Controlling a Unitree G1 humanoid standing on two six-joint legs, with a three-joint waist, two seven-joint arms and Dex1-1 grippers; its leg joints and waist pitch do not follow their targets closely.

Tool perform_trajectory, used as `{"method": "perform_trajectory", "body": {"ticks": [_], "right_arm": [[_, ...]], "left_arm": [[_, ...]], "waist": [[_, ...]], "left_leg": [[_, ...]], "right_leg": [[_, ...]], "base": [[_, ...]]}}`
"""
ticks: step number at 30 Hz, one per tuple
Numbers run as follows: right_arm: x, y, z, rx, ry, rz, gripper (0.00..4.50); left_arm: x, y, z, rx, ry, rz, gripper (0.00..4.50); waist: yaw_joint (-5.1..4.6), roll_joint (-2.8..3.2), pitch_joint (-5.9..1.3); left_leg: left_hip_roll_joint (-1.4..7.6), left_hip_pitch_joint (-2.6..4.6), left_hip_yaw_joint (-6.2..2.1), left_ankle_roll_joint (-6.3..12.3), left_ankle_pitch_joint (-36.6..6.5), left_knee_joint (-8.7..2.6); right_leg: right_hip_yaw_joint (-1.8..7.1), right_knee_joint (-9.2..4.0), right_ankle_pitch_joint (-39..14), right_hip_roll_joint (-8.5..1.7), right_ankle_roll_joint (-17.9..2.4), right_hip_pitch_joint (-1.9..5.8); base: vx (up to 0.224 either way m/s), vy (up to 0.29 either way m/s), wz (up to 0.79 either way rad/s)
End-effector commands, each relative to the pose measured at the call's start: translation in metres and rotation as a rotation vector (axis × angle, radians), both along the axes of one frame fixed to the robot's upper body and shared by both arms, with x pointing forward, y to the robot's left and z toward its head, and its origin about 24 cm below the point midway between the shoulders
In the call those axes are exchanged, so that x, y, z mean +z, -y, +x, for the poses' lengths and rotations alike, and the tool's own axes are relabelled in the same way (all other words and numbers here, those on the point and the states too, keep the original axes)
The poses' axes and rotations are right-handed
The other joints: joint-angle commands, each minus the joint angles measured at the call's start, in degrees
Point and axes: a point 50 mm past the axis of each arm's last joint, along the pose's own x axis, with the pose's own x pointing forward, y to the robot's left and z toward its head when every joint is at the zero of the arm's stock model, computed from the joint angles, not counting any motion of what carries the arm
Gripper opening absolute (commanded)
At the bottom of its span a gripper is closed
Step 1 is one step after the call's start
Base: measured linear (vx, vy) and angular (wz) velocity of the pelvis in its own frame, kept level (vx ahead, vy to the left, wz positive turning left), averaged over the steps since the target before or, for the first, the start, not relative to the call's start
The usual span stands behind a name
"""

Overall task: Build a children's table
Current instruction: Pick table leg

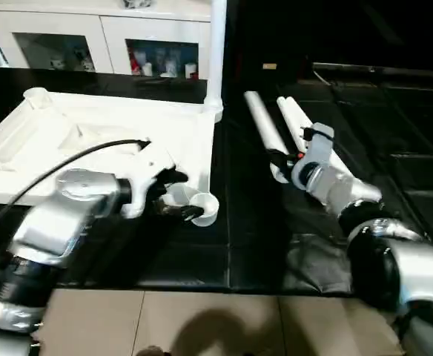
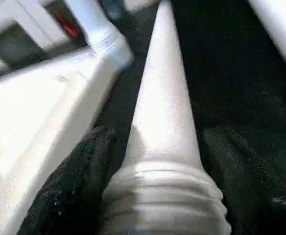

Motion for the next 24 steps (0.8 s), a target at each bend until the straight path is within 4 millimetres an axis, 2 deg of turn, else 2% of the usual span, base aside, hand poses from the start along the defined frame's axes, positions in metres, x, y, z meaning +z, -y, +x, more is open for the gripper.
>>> {"method": "perform_trajectory", "body": {"ticks": [1, 7, 9, 12, 15, 18, 20, 21, 24], "right_arm": [[0.007, 0.004, 0.001, -0.006, 0.075, 0.032, 2.7], [-0.01, 0.003, -0.011, 0.056, 0.043, 0.016, 2.6], [-0.018, 0.005, -0.015, 0.068, 0.025, -0.046, 2.36], [-0.028, 0.009, -0.021, 0.089, -0.028, -0.132, 2.22], [-0.034, 0.014, -0.024, 0.109, -0.079, -0.235, 1.83], [-0.034, 0.016, -0.025, 0.125, -0.086, -0.26, 1.71], [-0.023, 0.015, -0.022, 0.137, -0.025, -0.267, 1.71], [-0.014, 0.015, -0.018, 0.116, 0.011, -0.266, 1.71], [-0.005, 0.016, -0.014, 0.105, 0.034, -0.251, 1.97]], "left_arm": [[0.006, 0.002, 0.006, 0.03, 0.04, -0.009, 4.5], [0.001, 0.008, 0.005, 0.023, 0.031, -0.022, 4.5], [0.0, 0.009, 0.004, 0.024, 0.029, -0.023, 4.5], [-0.002, 0.009, 0.004, 0.026, 0.028, -0.021, 4.5], [-0.003, 0.009, 0.004, 0.022, 0.028, -0.013, 4.5], [-0.002, 0.009, 0.004, 0.023, 0.028, -0.015, 4.5], [-0.002, 0.008, 0.004, 0.028, 0.031, -0.015, 4.5], [-0.002, 0.008, 0.004, 0.029, 0.033, -0.013, 4.5], [-0.002, 0.008, 0.004, 0.028, 0.033, -0.012, 4.5]], "waist": [[0.25, 1.13, -4.79], [0.37, 1.07, -4.73], [0.33, 1.05, -4.8], [0.25, 0.83, -4.67], [0.21, 0.79, -4.41], [0.2, 0.76, -4.39], [0.23, 0.58, -4.41], [0.19, 0.65, -4.45], [0.16, 0.62, -4.5]], "left_leg": [[0.44, 0.67, 0.16, -1.15, -12.9, -3.32], [0.51, 0.74, 0.11, -0.91, -12.5, -3.42], [0.47, 0.75, 0.09, -1.08, -12.4, -3.4], [0.46, 0.8, 0.11, -1.36, -13.1, -3.45], [0.43, 0.95, 0.09, -1.73, -14.2, -3.56], [0.38, 1.06, 0.04, -1.97, -15.3, -3.56], [0.43, 1.0, 0.0, -1.81, -15.0, -3.59], [0.45, 0.98, 0.0, -1.78, -14.6, -3.58], [0.45, 0.93, 0.03, -1.7, -14.2, -3.55]], "right_leg": [[1.89, -3.69, -7.6, -3.25, -13.7, 3.55], [1.83, -3.92, -9.2, -3.33, -13.5, 3.57], [1.82, -3.9, -9.5, -3.33, -13.6, 3.58], [1.85, -4.17, -11.4, -3.29, -12.9, 3.44], [1.83, -4.44, -14.1, -3.28, -12.1, 3.26], [1.91, -4.7, -16.8, -3.37, -10.9, 3.23], [1.95, -4.76, -17.3, -3.44, -10.3, 3.19], [1.94, -4.71, -16.7, -3.41, -10.4, 3.14], [1.95, -4.6, -15.7, -3.36, -10.7, 3.17]], "base": [[0.0, 0.0, 0.0], [0.0, 0.0, 0.0], [0.0, 0.0, 0.0], [0.0, 0.0, 0.0], [0.0, 0.0, 0.0], [0.0, 0.0, 0.0], [0.0, 0.0, 0.0], [0.0, 0.0, 0.0], [0.0, 0.0, 0.0]]}}
